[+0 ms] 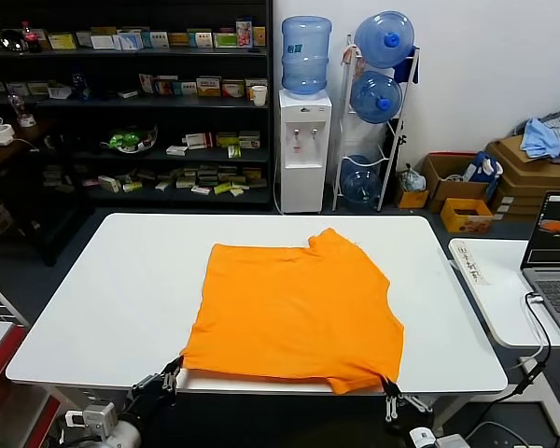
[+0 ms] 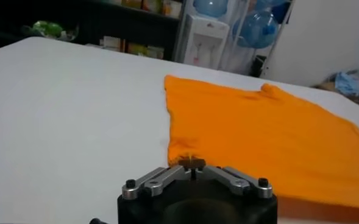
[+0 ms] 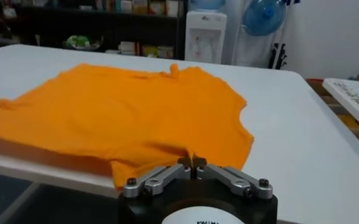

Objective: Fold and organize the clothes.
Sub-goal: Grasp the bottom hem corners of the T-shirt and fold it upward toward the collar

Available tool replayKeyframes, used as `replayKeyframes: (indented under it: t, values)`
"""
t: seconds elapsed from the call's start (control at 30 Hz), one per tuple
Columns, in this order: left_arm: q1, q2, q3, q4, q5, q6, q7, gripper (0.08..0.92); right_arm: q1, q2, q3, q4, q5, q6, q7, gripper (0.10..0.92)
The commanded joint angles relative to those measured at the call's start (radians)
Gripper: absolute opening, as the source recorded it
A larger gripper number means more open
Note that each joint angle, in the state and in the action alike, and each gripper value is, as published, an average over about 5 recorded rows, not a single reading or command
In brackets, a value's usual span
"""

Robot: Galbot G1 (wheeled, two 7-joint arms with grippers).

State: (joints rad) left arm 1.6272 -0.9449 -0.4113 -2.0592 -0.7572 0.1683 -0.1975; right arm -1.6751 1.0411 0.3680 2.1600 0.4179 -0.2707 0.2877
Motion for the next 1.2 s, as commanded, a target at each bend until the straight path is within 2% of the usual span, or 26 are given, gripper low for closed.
replayKeyframes:
  t: [0.03, 0.17, 0.3, 0.77, 0.87, 0.97, 1.2]
  values:
    - [-0.205, -0.006, 0.049, 0.102, -0.035, -0.055, 0.037, 0.094, 0.252, 0.009, -0.034, -0.11, 0.057, 0.003, 0.029, 0.127]
    - [-0.338, -0.019, 0.104, 0.204, -0.027, -0.069, 0.055, 0.094, 0.413, 0.003, -0.084, -0.224, 0.086, -0.015, 0.032, 0.127]
    - [-0.41, -0.02, 0.145, 0.275, -0.022, -0.074, 0.067, 0.094, 0.5, -0.03, -0.12, -0.279, 0.124, -0.033, 0.029, 0.127]
    - [-0.555, -0.059, 0.236, 0.406, 0.007, -0.077, 0.05, 0.094, 0.62, -0.053, -0.191, -0.357, 0.176, -0.044, -0.001, 0.128]
    - [-0.564, -0.063, 0.24, 0.419, 0.025, -0.073, 0.05, 0.094, 0.634, -0.047, -0.201, -0.378, 0.176, -0.046, -0.022, 0.166]
    - [-0.564, -0.064, 0.239, 0.421, 0.036, -0.067, 0.057, 0.12, 0.632, -0.039, -0.207, -0.39, 0.171, -0.046, -0.045, 0.244]
    - [-0.523, -0.058, 0.209, 0.381, 0.075, -0.077, 0.073, 0.307, 0.569, -0.036, -0.171, -0.362, 0.126, -0.021, -0.072, 0.452]
